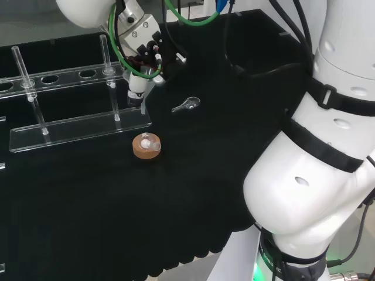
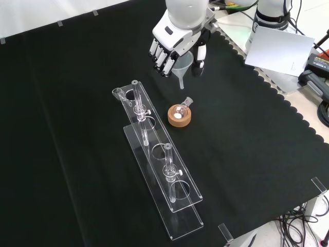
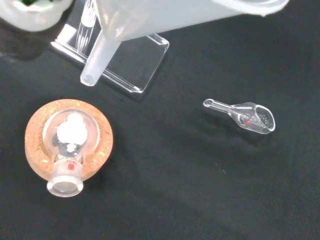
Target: Put the funnel back on the funnel stand.
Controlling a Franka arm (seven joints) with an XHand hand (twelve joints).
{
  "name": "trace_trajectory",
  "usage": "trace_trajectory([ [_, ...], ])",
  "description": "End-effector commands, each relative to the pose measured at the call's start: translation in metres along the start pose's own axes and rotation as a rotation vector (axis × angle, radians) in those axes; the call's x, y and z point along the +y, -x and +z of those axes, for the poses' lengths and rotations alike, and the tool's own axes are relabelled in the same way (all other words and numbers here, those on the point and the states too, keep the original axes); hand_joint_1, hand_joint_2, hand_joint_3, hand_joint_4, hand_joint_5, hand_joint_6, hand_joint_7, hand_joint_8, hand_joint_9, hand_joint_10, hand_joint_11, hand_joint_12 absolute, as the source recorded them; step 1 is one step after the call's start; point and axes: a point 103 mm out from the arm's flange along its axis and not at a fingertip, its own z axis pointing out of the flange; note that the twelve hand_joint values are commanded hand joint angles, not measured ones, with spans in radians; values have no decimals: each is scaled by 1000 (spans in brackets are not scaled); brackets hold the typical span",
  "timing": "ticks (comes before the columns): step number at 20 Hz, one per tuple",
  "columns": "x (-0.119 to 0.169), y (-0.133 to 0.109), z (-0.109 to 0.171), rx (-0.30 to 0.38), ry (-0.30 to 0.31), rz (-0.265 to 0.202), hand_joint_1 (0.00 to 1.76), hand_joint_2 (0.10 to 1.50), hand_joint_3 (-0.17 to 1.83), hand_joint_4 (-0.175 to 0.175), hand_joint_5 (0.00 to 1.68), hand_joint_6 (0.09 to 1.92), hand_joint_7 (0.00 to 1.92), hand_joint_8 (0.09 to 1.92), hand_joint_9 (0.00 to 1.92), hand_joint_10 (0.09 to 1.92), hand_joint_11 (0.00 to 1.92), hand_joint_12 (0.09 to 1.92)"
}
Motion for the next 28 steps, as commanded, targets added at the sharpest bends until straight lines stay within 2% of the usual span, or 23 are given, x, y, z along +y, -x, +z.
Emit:
trace_trajectory([
  [1,-1,19,-19,2,11,33,1047,1014,94,175,1075,865,941,648,1307,235,971,982],
  [13,15,63,-54,12,64,86,1048,1014,94,175,1077,862,944,646,1310,227,975,974],
  [22,40,91,-79,26,98,105,1048,1014,93,175,1077,862,945,645,1313,222,977,970],
  [28,60,101,-91,31,111,101,1048,1014,93,175,1077,862,946,644,1315,219,978,968],
])
